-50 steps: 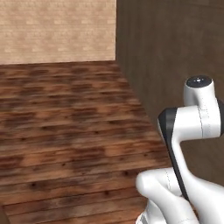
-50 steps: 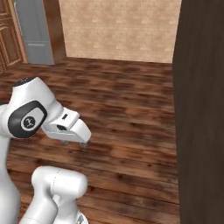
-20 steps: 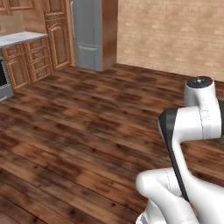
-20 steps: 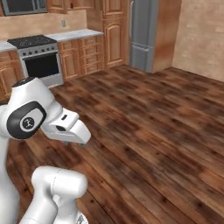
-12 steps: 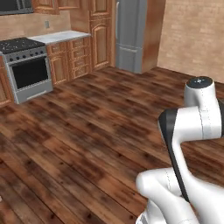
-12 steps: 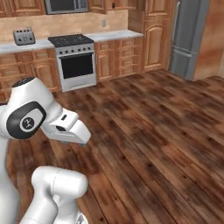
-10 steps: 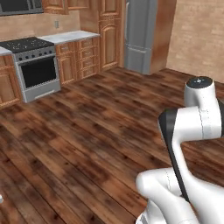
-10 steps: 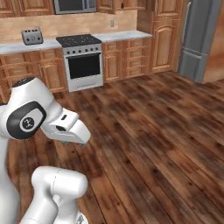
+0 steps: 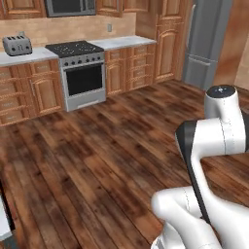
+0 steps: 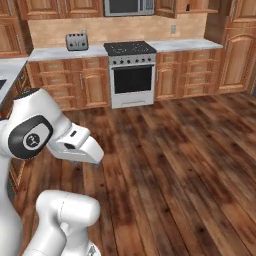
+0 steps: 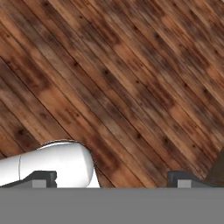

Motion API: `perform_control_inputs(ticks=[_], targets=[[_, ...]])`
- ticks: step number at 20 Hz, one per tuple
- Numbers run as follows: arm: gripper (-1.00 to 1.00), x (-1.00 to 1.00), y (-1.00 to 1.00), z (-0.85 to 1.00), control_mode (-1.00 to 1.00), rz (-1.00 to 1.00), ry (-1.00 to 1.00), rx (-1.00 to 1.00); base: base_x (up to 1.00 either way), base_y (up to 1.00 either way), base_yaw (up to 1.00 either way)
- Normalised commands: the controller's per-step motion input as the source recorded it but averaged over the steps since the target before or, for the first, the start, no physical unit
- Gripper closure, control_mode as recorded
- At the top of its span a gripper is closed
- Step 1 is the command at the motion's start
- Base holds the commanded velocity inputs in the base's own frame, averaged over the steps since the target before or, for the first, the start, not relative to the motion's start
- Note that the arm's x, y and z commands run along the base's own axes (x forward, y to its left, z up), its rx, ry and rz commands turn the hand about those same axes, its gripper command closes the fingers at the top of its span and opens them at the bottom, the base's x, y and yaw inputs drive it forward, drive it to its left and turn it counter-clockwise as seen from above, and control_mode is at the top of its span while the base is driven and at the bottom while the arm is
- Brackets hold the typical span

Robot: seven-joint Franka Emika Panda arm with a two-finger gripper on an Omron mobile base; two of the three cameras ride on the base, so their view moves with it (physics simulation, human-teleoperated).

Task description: Move the oil and vinegar bottle and shaker from the cabinet to the dining counter.

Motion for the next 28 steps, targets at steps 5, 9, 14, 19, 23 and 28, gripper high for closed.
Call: perform_control_inputs(ticks=[5,9,14,19,23,28], targets=[[-1.00,0.00,0.00,0.00,1.00,0.00,0.00,0.00,0.79,-0.33,0.20],[-1.00,0.00,0.00,0.00,1.00,0.00,0.00,0.00,0.83,-0.40,0.10],[-1.00,0.00,0.00,0.00,1.00,0.00,0.00,0.00,0.83,-0.46,0.03],[-1.00,0.00,0.00,0.00,1.00,0.00,0.00,0.00,0.81,-0.47,0.04],[-1.00,0.00,0.00,0.00,1.00,0.00,0.00,0.00,0.77,-0.46,0.06],[-1.00,0.00,0.00,0.00,1.00,0.00,0.00,0.00,0.78,-0.45,0.08]])
